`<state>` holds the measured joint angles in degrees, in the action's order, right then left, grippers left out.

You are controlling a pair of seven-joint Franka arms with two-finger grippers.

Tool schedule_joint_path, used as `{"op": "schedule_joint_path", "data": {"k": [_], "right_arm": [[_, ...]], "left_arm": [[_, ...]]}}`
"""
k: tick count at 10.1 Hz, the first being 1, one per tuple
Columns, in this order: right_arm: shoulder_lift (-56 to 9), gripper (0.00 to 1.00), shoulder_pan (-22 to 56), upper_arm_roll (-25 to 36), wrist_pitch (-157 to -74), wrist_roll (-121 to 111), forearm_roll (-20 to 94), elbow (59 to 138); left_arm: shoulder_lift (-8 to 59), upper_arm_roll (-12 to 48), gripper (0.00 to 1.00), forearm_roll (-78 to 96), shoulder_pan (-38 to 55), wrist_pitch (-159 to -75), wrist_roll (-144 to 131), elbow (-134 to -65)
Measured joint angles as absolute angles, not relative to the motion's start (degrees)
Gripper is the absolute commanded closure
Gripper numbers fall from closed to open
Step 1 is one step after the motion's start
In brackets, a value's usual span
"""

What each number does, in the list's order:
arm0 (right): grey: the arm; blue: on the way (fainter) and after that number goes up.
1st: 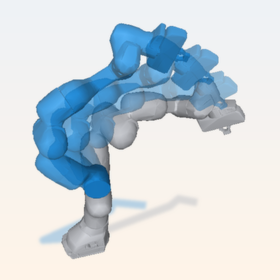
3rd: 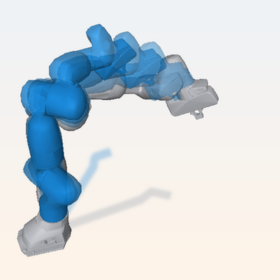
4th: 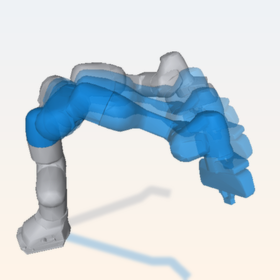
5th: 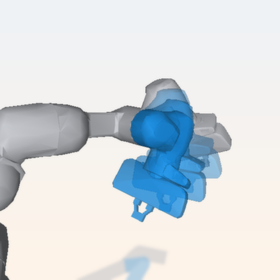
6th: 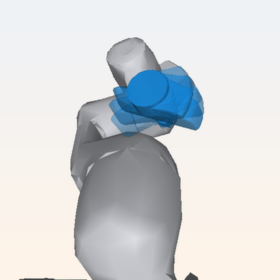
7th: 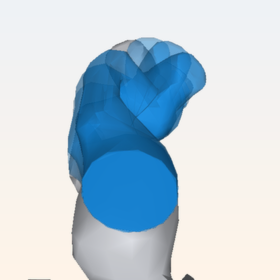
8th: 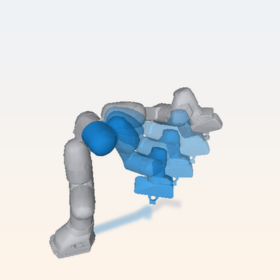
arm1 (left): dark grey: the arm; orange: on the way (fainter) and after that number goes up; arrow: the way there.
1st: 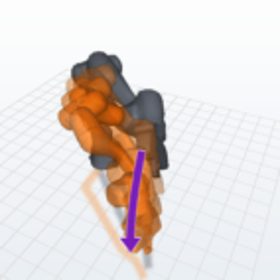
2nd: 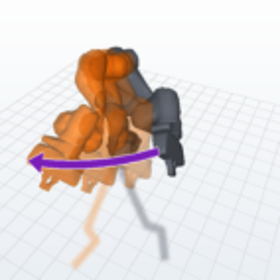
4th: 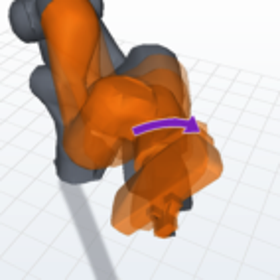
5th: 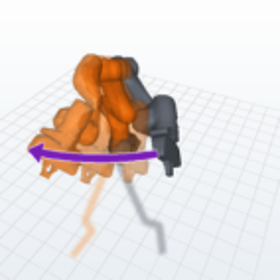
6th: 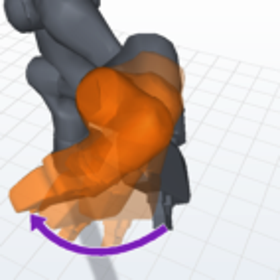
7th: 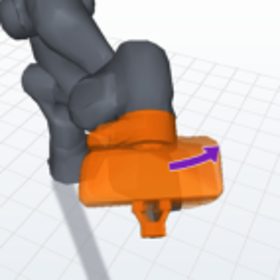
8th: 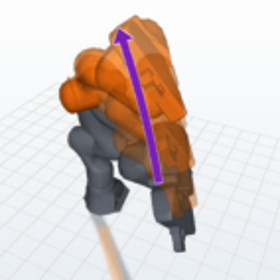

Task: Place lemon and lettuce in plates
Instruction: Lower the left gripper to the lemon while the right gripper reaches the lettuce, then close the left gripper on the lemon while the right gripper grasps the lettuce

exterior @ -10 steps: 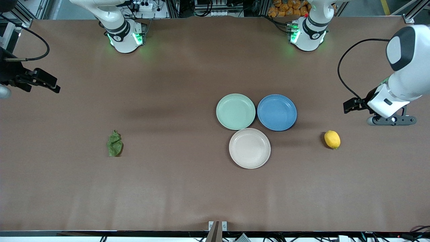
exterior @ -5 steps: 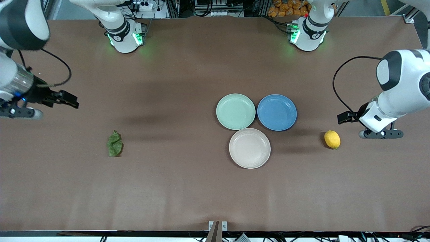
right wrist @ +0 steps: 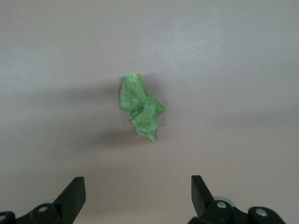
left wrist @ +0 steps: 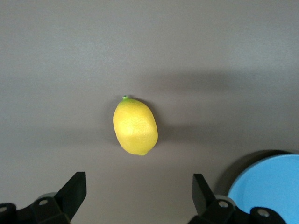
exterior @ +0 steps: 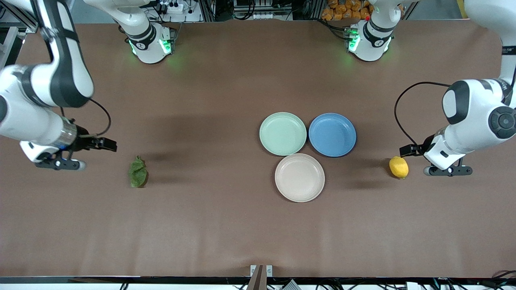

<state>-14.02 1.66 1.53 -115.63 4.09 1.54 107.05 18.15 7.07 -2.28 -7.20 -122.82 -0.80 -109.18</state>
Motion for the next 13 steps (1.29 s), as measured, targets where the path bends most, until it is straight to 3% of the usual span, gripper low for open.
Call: {"op": "schedule_joint_path", "data": {"k": [10,11,13], "right_arm": [[-29.6,0.00,2.3,1.4,-135.8,4.1,1.5,110.2],[-30.5,0.03,2.3,1.4,-136.9,4.1,1.5,110.2],[-31.9,0.34,2.3,1.4,-138.9,4.1,1.5,110.1]], "left_arm": [[27.2,6.9,0.00,-6.4,-7.4,-133.8,-2.7,-111.0],[27.8,6.8,0.00,-6.5,-7.4,-134.3,-2.7,-110.9],[28.8,6.8,0.00,-6.5,-7.4,-135.2,-2.8,-110.9]]}}
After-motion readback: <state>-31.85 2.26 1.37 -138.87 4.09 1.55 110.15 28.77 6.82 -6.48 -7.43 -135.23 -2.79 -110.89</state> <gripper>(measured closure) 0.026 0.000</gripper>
